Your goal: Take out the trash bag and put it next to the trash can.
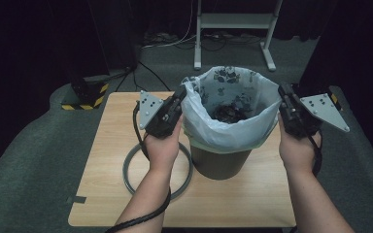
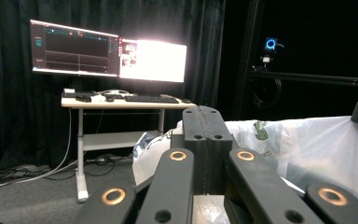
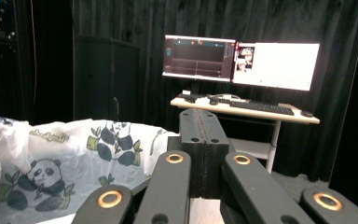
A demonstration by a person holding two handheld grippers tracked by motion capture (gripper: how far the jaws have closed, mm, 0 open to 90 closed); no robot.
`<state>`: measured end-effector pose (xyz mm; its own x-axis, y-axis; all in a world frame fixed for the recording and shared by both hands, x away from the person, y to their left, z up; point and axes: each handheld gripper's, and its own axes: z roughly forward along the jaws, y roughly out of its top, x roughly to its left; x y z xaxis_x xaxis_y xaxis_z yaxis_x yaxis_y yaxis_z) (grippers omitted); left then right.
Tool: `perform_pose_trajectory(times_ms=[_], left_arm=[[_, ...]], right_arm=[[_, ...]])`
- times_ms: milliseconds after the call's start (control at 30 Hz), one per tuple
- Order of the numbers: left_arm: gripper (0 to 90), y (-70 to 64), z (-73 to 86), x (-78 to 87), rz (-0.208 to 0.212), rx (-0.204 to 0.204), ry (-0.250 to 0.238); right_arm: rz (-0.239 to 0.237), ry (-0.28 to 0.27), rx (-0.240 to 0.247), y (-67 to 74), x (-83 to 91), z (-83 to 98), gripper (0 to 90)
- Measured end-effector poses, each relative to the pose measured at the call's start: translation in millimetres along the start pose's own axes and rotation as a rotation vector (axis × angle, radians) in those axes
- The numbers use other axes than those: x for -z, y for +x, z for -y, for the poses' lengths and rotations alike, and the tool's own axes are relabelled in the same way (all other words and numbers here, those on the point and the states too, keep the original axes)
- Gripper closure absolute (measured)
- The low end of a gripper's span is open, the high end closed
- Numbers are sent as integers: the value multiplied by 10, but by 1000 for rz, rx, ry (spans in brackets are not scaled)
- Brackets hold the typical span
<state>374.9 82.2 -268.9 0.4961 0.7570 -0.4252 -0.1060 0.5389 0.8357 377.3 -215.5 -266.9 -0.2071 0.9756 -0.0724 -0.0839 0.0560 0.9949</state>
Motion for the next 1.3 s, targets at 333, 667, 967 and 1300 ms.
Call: perform_pose_trajectory(times_ms=[333,667,967,1300], left_arm=[[900,-109,-202,-76,32,-13,-22],[900,-60,-132,25,41,4,3],[900,-11,-100,26,34,11,15],[900,-148,-325,-209,52,-2,-22]], right_arm=[[-5,-48,-16,35,-48,-224,900],[-30,-66,-41,90,48,-257,900],[-39,-62,-42,136,83,-154,900],[-14,-84,-57,-26,-52,-399,900]])
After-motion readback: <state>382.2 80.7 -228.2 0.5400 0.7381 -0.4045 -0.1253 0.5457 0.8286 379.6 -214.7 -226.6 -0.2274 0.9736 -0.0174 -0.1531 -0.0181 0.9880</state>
